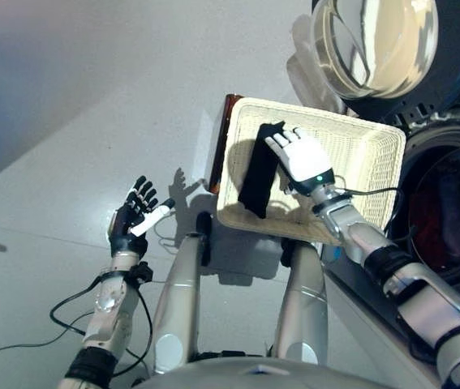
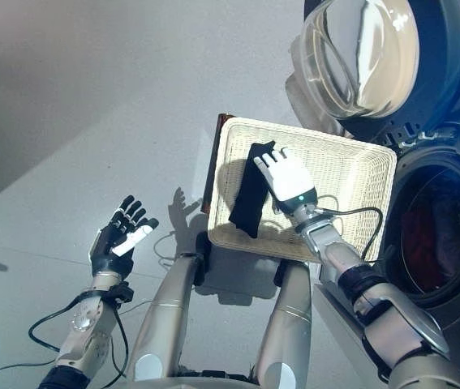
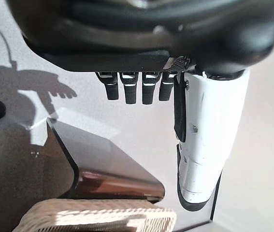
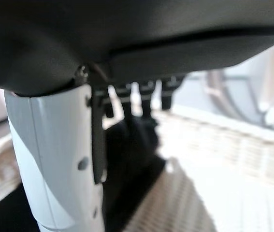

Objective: Pick up the clothes and place them into the washing machine

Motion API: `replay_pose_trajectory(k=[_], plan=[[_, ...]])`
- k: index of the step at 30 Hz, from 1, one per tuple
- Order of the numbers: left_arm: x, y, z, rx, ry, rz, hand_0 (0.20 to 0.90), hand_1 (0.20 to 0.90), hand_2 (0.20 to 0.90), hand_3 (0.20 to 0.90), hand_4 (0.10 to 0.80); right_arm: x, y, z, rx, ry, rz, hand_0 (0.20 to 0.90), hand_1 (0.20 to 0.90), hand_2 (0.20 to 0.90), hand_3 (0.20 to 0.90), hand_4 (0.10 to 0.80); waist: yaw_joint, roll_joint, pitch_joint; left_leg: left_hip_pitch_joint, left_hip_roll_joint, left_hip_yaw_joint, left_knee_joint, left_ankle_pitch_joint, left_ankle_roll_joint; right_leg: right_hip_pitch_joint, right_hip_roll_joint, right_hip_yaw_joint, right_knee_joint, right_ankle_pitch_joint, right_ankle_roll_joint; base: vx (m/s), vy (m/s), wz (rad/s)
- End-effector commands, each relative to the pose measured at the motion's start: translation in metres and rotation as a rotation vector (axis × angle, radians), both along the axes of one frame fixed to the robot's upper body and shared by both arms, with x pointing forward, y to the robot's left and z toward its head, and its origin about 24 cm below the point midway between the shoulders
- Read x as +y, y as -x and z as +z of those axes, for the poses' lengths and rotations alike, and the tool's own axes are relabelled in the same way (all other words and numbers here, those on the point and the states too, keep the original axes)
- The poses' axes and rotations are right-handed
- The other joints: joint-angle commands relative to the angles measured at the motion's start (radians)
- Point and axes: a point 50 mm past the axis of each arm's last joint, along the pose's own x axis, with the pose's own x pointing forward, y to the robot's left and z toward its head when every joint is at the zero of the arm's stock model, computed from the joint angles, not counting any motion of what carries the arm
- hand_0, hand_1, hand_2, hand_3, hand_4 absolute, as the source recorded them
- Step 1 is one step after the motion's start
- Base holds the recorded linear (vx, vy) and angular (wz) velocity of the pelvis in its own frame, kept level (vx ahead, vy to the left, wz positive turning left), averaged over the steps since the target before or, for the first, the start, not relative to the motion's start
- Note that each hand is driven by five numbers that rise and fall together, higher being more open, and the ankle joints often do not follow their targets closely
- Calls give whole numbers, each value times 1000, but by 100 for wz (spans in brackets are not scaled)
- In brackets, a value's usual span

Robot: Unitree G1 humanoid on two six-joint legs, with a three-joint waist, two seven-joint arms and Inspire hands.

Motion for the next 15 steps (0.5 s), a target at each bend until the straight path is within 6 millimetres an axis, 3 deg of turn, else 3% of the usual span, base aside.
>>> replay_pose_trajectory(k=[1,7,15], plan=[[24,7,32,-161,-84,44,900,900,900,900,800,12,-10,44,-215,-59,82,900,900,900,900,800,16,-2,-28,23,5,2,-36,28,-51,10,-11,45,-38,62,-4,0,0,0],[24,7,32,-162,-84,31,900,900,900,900,800,19,-14,38,-178,-30,92,900,900,900,900,800,24,-1,-33,7,4,-4,-27,30,-52,-4,-11,46,-23,54,-6,0,0,0],[20,9,30,-158,-64,-19,900,900,900,900,800,6,-29,12,-58,150,-42,900,900,900,900,800,43,17,-38,-5,0,-3,-29,35,-52,-15,-12,51,-22,58,-5,0,0,0]])
